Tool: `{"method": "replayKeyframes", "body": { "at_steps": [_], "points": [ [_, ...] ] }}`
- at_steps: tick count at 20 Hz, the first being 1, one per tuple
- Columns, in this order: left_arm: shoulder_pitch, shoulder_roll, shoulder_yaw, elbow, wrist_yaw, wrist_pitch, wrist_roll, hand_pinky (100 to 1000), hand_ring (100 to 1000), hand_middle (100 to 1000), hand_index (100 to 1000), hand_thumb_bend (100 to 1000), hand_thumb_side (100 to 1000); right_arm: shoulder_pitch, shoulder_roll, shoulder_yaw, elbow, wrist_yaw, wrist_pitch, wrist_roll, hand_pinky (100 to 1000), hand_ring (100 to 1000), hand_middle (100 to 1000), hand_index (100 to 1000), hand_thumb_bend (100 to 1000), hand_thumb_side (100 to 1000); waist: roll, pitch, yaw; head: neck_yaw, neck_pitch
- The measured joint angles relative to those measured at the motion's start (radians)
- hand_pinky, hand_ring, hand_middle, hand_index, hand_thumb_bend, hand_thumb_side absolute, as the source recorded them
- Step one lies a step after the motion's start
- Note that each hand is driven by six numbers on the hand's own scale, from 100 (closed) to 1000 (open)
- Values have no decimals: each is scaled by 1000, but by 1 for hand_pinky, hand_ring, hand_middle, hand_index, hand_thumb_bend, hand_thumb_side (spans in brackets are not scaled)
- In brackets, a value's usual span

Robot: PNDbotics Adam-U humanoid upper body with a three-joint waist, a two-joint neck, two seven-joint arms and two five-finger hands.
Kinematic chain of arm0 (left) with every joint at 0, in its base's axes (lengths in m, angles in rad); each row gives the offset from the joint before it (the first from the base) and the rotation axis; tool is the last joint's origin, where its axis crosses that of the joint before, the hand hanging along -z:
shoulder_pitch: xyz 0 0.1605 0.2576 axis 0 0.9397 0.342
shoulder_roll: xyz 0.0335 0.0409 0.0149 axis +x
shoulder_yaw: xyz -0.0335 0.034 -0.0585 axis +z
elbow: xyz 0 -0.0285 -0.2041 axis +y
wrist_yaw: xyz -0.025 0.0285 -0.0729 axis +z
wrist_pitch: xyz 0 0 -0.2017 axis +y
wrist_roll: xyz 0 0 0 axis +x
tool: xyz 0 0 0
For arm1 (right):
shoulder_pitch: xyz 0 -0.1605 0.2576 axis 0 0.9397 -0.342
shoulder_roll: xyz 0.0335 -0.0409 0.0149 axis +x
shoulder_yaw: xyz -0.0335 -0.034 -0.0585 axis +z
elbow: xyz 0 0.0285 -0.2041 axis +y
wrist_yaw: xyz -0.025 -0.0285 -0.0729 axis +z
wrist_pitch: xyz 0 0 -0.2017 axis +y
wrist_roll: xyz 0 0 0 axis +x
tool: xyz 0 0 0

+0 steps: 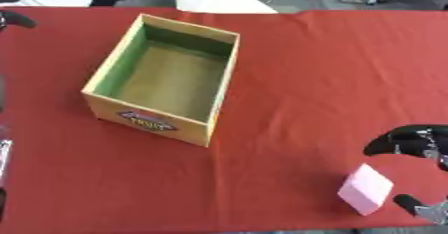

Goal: Pick up objects on the table and place them in the box.

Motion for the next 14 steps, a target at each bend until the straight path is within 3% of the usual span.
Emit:
{"method": "replayKeyframes", "body": {
  "at_steps": [3, 7, 14],
  "points": [
    [0, 0, 0, 0, 0, -1, -4, 536, 688, 594, 766, 100, 750, 0, 0, 2, 2, 4, 9, 14, 919, 891, 881, 962, 153, 343, 2, 0, 1, 0, 4],
    [0, 0, 0, 0, 1, 0, -9, 535, 686, 592, 766, 100, 746, -5, 6, 8, 19, 27, 17, 16, 929, 894, 894, 968, 100, 197, 3, 0, 4, -3, 7],
    [0, 0, 0, 0, 1, 1, -16, 534, 684, 591, 765, 100, 745, -5, 22, 29, 60, 72, 32, 16, 938, 896, 901, 976, 100, 207, 4, 5, 8, -4, 7]
  ]
}}
